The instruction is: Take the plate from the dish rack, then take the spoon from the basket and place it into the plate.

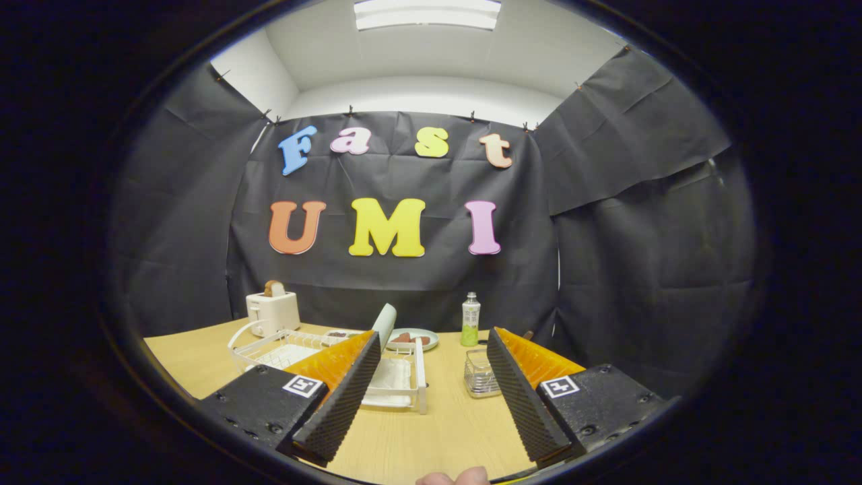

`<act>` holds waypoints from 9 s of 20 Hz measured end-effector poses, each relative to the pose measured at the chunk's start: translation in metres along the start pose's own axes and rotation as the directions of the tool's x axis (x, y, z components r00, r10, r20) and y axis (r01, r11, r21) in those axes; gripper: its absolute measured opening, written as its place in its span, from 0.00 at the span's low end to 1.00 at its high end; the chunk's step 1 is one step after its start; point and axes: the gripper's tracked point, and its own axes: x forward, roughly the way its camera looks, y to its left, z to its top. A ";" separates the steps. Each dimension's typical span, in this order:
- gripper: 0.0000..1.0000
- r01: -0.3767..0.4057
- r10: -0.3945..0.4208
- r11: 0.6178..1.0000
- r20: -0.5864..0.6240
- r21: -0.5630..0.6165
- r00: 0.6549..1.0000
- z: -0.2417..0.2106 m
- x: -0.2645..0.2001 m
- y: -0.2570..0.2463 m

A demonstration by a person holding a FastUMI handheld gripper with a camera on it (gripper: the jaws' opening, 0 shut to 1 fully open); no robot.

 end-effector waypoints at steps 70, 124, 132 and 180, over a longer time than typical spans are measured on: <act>0.44 -0.034 0.075 0.997 -0.816 0.067 0.574 -0.066 0.271 0.108; 0.40 0.035 0.512 0.764 -0.638 0.644 0.574 -0.193 0.057 0.080; 0.54 -0.041 0.451 0.827 -0.619 0.560 0.642 -0.182 0.057 0.065; 0.08 -0.141 0.157 0.987 -0.275 0.079 0.948 -0.079 0.244 -0.107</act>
